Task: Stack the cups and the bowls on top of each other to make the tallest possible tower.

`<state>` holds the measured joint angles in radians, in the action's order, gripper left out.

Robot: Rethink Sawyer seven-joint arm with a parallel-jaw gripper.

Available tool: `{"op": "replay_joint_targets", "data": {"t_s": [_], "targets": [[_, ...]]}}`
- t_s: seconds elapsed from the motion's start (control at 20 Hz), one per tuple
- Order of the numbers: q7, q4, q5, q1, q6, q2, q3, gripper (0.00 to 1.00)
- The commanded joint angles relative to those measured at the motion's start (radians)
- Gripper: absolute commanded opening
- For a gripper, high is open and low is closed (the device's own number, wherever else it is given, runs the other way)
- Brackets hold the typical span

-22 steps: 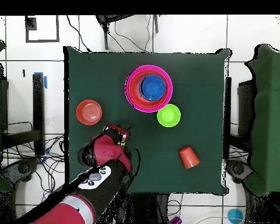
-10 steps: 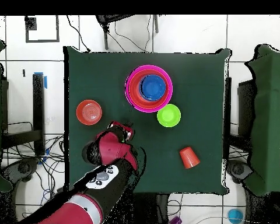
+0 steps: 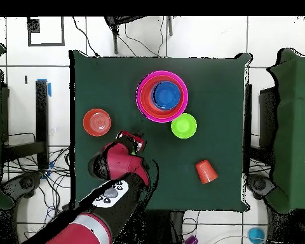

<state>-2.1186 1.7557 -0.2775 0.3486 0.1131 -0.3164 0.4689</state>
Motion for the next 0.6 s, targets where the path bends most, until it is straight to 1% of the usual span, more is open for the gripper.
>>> {"op": "replay_joint_targets", "data": {"t_s": [0.05,0.1,0.45,0.6], "targets": [[-0.089,-0.009,0.042,-0.004,-0.069,0.009,-0.120,0.00],[-0.090,-0.007,0.041,-0.005,-0.068,0.008,-0.121,1.00],[-0.079,-0.010,0.046,-0.006,-0.089,0.006,-0.120,1.00],[-0.067,-0.009,0.060,-0.018,-0.095,-0.002,-0.130,1.00]]}}
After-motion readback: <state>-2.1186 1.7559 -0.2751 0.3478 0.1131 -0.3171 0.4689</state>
